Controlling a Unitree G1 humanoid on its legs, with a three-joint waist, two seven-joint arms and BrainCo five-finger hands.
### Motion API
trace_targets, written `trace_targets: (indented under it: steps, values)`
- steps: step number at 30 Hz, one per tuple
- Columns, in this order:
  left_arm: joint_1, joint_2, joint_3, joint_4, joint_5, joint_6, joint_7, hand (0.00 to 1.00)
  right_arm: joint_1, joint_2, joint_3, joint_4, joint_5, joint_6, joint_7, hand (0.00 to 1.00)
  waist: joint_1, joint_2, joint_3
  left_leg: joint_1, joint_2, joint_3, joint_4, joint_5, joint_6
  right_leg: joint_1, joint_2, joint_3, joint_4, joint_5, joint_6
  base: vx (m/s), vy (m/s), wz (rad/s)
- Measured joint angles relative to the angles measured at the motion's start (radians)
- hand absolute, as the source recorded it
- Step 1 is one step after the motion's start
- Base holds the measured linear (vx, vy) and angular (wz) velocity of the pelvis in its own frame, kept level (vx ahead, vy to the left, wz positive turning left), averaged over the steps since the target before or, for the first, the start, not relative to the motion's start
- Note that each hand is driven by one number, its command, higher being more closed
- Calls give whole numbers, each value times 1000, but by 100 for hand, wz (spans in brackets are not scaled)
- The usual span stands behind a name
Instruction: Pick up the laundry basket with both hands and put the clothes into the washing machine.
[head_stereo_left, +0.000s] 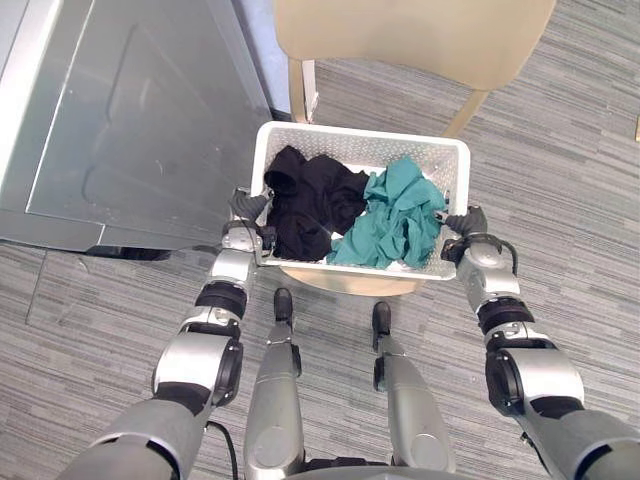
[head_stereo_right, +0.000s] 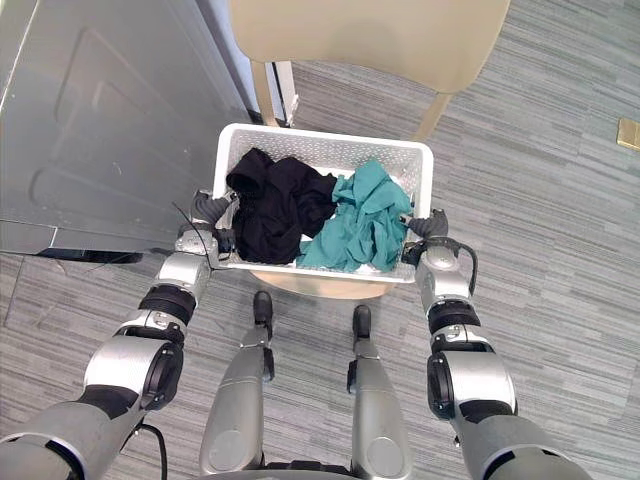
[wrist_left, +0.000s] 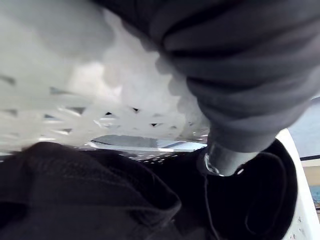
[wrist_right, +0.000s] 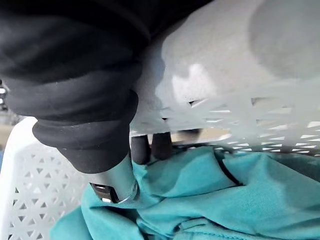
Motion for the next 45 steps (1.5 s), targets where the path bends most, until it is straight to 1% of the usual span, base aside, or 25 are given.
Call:
trace_targets:
  steps: [3,5,6,10,12,15,16,17,20,22,23,24,25,28,31,34,36,38,40,41,43,44,45]
  values:
    - [0,-11,-2,20,31,0,-9,0,19,3,-64,25,0,3,3,0,3,0,0,25,0,2,0,0,0,27,-1,-2,-3,0,0,13,-1,3]
    - [4,-23,-4,37,31,0,-14,0,51,6,-101,33,0,6,11,0,12,0,0,52,0,6,0,-1,-1,53,-3,-2,-5,0,0,7,2,2]
    - [14,-26,-6,37,33,-1,-25,0,84,6,-132,33,0,7,21,0,21,0,-1,73,1,11,-1,-4,-5,73,-3,-2,-5,-2,-2,-4,-2,5]
    - [74,-26,-25,36,53,-9,-75,0,177,12,-228,33,-3,12,46,0,20,0,-3,147,-4,17,-17,-9,-4,142,-10,-7,-5,-15,-1,-38,5,9]
    - [118,-24,-22,36,70,-9,-94,0,219,13,-285,33,-5,20,48,0,18,0,-5,193,-16,20,-47,-13,-5,176,-17,-10,-4,-25,4,-52,32,12]
    - [248,-3,21,36,72,-10,-98,0,306,11,-378,43,-11,27,66,0,18,-2,-69,249,-22,52,-102,1,-1,204,-19,3,-15,-29,7,10,13,-4]
    - [297,16,38,37,77,-10,-101,0,333,10,-385,46,-11,27,68,0,16,-1,-92,273,-25,55,-117,8,-1,223,-20,6,-29,-29,7,61,5,-9]
    - [319,24,48,39,80,-10,-104,0,347,8,-385,47,-12,27,70,0,16,-1,-102,283,-26,55,-122,9,1,232,-21,6,-32,-29,7,53,0,-2]
    - [400,62,86,70,98,-11,-119,0,380,-21,-383,95,-31,27,88,0,15,0,-153,323,-35,48,-145,10,2,275,-27,4,-62,-29,7,71,1,3]
    - [437,78,117,84,106,-11,-120,0,384,-34,-380,116,-39,27,88,0,14,-2,-168,345,-40,47,-155,10,2,299,-32,3,-78,-28,8,62,10,2]
    - [462,84,135,95,106,-11,-122,0,390,-42,-370,122,-40,27,89,0,14,-2,-187,355,-45,46,-171,11,2,304,-35,3,-84,-28,8,59,15,3]
    - [488,96,137,102,106,-12,-128,0,393,-49,-353,122,-40,27,90,0,14,-1,-196,369,-50,44,-182,14,4,321,-39,1,-98,-26,10,64,15,4]
    - [496,99,148,108,106,-12,-133,0,393,-51,-351,122,-40,27,92,0,13,-1,-196,378,-52,44,-184,14,4,331,-41,0,-102,-26,10,69,21,6]
    - [579,99,205,103,60,-32,-136,0,427,-59,-325,112,-39,25,109,0,8,-3,-244,402,-67,32,-214,16,6,363,-54,-18,-131,-26,11,80,21,14]
    - [660,95,225,66,27,-51,-136,0,480,-58,-326,95,-33,15,110,0,9,-5,-265,415,-76,21,-217,15,7,387,-61,-28,-146,-29,14,83,13,14]
    - [764,60,289,33,-4,-79,-137,0,581,-51,-393,71,-28,3,109,0,1,-3,-277,429,-86,-12,-226,15,7,417,-69,-62,-145,-45,17,51,3,30]
    - [845,22,350,39,-15,-84,-141,0,650,-22,-450,71,-27,2,110,0,-2,-4,-306,448,-88,-12,-245,15,7,422,-70,-65,-145,-50,15,37,-1,6]
    - [918,-34,435,84,-16,-83,-157,0,740,35,-527,80,-28,-9,114,0,-2,-5,-335,484,-88,-10,-270,15,7,445,-70,-69,-144,-63,9,48,-11,3]
    - [985,-107,539,138,-14,-79,-174,0,834,116,-602,111,-31,-11,132,0,-4,-3,-368,509,-87,-7,-275,14,6,466,-72,-72,-134,-81,9,19,-18,5]
    - [997,-126,563,149,-14,-75,-180,0,855,134,-616,121,-32,-8,135,0,-4,-2,-374,514,-87,-3,-277,14,6,469,-72,-72,-131,-84,8,0,0,0]
    - [1041,-207,655,153,-15,-62,-187,0,922,212,-656,130,-32,10,146,0,-3,10,-391,529,-84,9,-281,12,5,475,-72,-70,-123,-92,1,-56,-10,-7]
    - [1048,-224,672,153,-17,-60,-189,0,934,228,-661,130,-31,11,153,0,-3,13,-394,531,-83,15,-281,10,3,475,-72,-69,-122,-93,0,-78,-2,-5]
    - [1057,-245,709,152,-48,-57,-196,0,950,258,-665,131,-30,13,156,0,-4,16,-396,539,-82,21,-281,7,5,479,-72,-67,-118,-94,-2,-66,2,-2]
